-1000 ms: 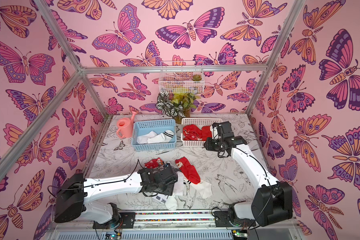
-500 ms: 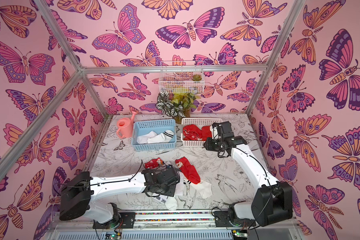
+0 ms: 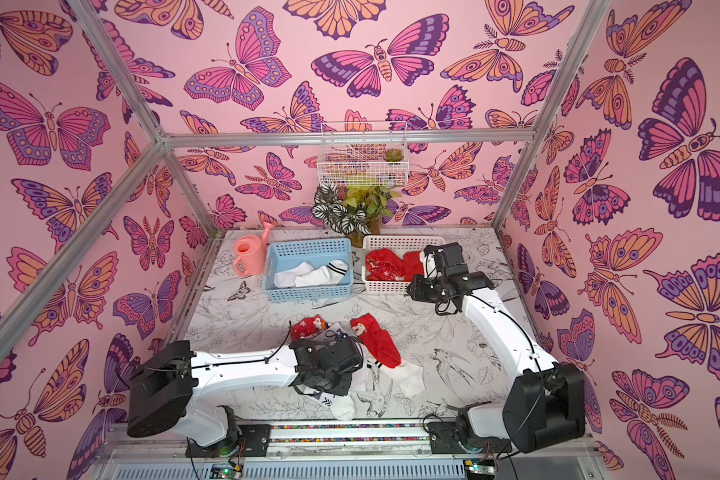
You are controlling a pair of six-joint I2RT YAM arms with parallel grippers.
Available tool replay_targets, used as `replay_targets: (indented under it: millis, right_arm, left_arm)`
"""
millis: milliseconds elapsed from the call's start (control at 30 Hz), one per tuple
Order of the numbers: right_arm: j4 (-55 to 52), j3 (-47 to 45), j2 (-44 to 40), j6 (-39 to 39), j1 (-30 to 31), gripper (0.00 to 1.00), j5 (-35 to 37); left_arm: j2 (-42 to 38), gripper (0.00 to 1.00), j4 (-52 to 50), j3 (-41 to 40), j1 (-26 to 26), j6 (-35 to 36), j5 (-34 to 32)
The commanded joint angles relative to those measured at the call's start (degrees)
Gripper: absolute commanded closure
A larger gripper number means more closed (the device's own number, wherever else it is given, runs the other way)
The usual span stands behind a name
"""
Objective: Sort the socks into the basket by color
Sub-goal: Pick up the sock at the center of the board.
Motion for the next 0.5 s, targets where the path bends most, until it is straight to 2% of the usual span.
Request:
replay_targets:
  millis: [0, 200, 467]
  right_arm:
    - [-0.4, -0.2, -1.2, -0.8, 0.4, 0.68, -0.7]
    - [-0.4, -0.1, -1.5, -0.8, 0.4, 0.68, -0.7]
    - [-0.4, 0.0, -1.4, -0.7, 0.4, 0.68, -1.0]
  left_arm:
    - [0.8, 0.77, -0.3, 0.4, -0.4, 0.3, -1.0]
    - [0.7, 0.9, -0.3, 1.3, -0.4, 0.9, -1.8]
    - [-1.1, 0.94, -1.2, 4.3, -0.1, 2.8, -3.5]
